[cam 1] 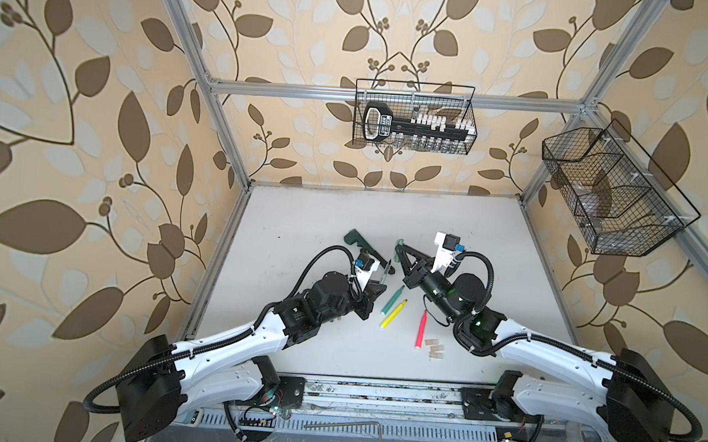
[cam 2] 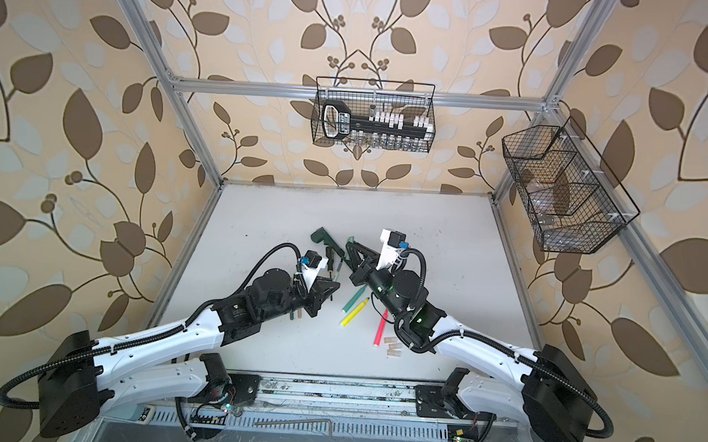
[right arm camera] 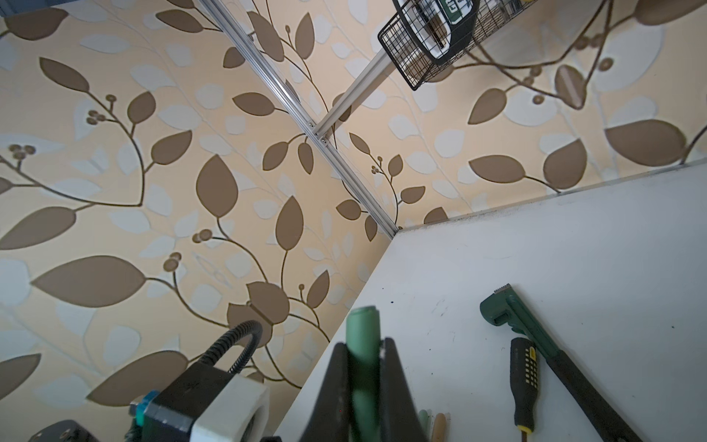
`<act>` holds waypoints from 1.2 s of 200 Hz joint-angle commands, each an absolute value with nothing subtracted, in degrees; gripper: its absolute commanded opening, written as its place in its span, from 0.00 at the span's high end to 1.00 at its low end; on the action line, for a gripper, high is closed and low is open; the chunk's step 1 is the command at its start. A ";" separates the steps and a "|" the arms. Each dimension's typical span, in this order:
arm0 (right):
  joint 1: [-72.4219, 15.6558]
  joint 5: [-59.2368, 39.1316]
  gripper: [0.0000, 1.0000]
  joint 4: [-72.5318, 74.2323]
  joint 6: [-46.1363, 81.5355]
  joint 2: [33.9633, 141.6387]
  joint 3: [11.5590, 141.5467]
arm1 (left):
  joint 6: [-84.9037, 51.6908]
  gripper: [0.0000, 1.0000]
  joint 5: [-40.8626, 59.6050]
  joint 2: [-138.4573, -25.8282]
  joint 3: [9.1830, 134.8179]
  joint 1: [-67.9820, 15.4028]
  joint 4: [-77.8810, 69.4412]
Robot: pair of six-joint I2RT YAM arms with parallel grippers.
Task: Insert the pens into the pen caps
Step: 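Move the right gripper with the cap above the pen held by the left gripper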
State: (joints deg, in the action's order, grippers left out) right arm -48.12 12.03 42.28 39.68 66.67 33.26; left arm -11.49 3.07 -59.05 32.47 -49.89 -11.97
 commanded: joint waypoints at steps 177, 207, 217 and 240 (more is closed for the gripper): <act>-48.19 10.71 1.00 45.45 41.75 72.64 37.44 | -11.16 1.00 1.36 -57.42 32.36 -50.45 -14.11; -48.20 10.99 1.00 44.91 42.07 72.72 37.27 | -11.25 1.00 0.07 -56.61 32.01 -50.45 -14.15; -48.38 11.19 1.00 44.91 42.40 72.90 36.89 | -11.41 1.00 -0.55 -56.43 31.91 -50.45 -14.14; -49.66 12.57 1.00 45.97 42.71 73.78 35.79 | -11.69 1.00 -1.52 -55.90 31.81 -50.45 -13.94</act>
